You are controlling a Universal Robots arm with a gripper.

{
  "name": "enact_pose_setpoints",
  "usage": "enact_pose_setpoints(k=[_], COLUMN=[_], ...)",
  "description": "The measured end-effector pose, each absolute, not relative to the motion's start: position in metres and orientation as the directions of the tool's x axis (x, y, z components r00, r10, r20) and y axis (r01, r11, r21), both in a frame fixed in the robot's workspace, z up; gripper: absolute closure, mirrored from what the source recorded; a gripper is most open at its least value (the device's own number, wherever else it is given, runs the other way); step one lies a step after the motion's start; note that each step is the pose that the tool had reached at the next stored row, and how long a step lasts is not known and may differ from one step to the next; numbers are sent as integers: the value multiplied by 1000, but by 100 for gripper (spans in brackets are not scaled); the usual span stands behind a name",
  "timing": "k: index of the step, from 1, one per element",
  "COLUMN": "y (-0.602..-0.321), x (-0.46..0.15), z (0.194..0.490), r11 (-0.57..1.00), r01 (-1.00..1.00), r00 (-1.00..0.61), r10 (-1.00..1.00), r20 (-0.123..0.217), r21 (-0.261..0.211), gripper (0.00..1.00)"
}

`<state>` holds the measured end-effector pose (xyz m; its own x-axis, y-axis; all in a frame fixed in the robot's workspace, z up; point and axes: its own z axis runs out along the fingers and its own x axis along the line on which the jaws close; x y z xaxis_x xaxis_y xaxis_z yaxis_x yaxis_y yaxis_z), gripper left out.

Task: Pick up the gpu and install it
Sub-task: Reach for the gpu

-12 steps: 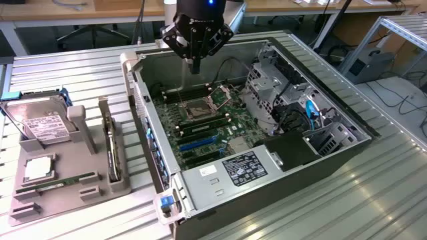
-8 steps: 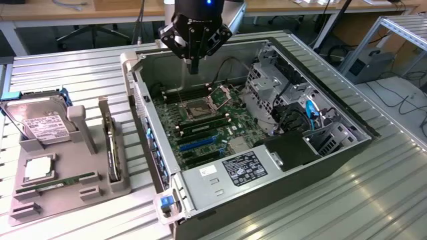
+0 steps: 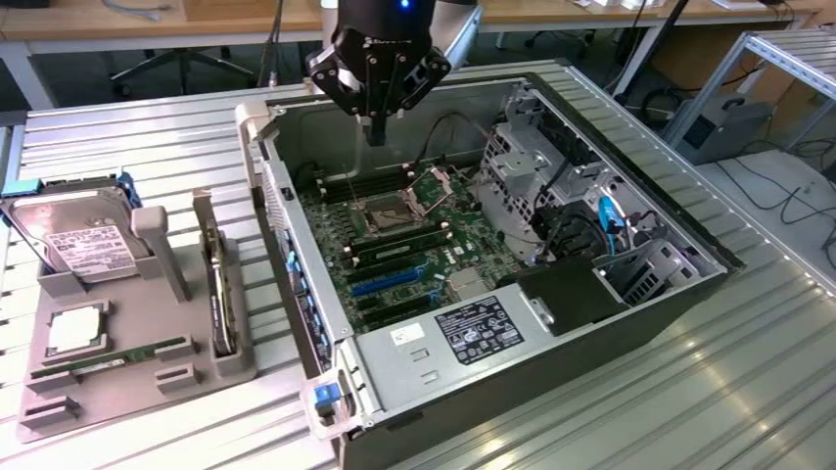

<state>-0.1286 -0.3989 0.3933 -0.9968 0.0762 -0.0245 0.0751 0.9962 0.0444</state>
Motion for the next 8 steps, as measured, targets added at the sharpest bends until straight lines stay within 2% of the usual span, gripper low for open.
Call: enact_pose_setpoints(k=[8], y=[-399], x=[-130], z=[393], r11=[996], r01=[75], r00=[-997], r10=[76], r20=[-24], r21=[44], gripper=[89])
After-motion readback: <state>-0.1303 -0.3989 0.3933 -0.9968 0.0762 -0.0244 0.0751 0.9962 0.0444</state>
